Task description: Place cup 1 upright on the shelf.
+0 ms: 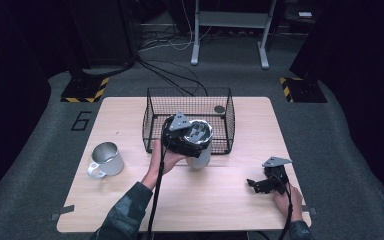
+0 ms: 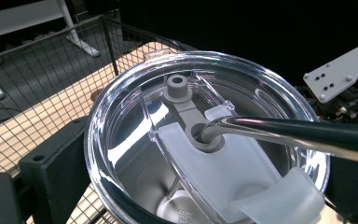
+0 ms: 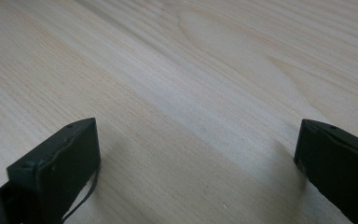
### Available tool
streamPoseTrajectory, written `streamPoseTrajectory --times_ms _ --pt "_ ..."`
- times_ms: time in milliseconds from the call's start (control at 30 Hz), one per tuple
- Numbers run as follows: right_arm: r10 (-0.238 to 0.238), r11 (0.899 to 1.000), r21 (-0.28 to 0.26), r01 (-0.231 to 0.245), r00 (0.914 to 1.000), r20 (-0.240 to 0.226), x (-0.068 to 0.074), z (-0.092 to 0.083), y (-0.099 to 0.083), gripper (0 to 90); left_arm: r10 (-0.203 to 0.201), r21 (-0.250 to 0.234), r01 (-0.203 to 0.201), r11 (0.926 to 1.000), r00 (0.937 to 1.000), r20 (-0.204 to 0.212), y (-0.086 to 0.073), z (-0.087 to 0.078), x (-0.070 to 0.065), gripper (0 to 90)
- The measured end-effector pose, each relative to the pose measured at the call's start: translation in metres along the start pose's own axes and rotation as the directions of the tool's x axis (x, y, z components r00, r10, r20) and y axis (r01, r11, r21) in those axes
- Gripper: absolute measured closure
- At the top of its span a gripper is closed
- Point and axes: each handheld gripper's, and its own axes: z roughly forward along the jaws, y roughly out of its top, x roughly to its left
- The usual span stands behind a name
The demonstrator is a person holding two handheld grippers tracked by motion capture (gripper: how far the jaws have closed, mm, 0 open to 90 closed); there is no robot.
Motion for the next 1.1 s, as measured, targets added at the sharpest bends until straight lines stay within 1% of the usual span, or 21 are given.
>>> streamPoseTrajectory --times_ms 200,267,500,667,800,1100 --pt "0.0 1.0 0.0 0.0 1.0 0.0 0.0 0.0 0.0 0.0 0.01 -0.006 -0.01 0.9999 1.0 0.002 0.008 -0.004 -0.001 3.9" --pt "0.0 1.0 0.0 0.0 1.0 0.0 0.0 0.0 0.0 0.0 0.009 -0.013 -0.009 0.9999 0.9999 -0.005 0.01 -0.004 -0.002 3.9" --pt "0.0 1.0 0.0 0.0 1.0 0.0 0.0 0.0 0.0 0.0 0.018 -0.016 -0.018 0.9997 0.9998 -0.008 0.019 -0.006 -0.001 3.9" --pt "0.0 1.0 0.0 0.0 1.0 0.0 0.0 0.0 0.0 0.0 0.013 -0.025 -0.013 0.9996 0.9999 -0.005 0.025 -0.006 0.0 3.9" --pt "0.0 1.0 0.0 0.0 1.0 0.0 0.0 0.0 0.0 0.0 0.022 -0.026 -0.022 0.9994 0.9998 0.0 0.029 -0.007 0.0 3.9" --pt "0.0 1.0 0.0 0.0 1.0 0.0 0.0 0.0 0.0 0.0 0.032 -0.047 -0.032 0.9984 0.9995 0.006 0.041 -0.01 -0.002 3.9"
